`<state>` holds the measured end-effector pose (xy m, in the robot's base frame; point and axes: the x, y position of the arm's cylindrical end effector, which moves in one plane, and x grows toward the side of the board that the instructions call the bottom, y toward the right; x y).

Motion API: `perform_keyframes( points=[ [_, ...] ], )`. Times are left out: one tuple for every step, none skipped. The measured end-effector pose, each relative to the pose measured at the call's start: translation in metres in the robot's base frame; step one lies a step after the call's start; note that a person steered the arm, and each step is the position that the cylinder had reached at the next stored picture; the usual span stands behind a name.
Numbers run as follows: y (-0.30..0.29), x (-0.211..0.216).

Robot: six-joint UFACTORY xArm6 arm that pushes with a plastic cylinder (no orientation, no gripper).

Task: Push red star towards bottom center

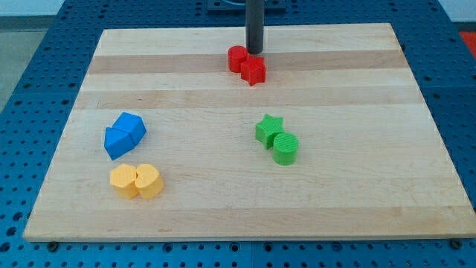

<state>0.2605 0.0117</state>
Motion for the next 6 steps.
perform_keyframes(
  points=[
    [-0.007,0.038],
    [-0.007,0.06],
    [-0.005,0.079],
    [-0.003,0.106],
    [-0.003,0.11],
    [-0.002,0.112]
  ],
)
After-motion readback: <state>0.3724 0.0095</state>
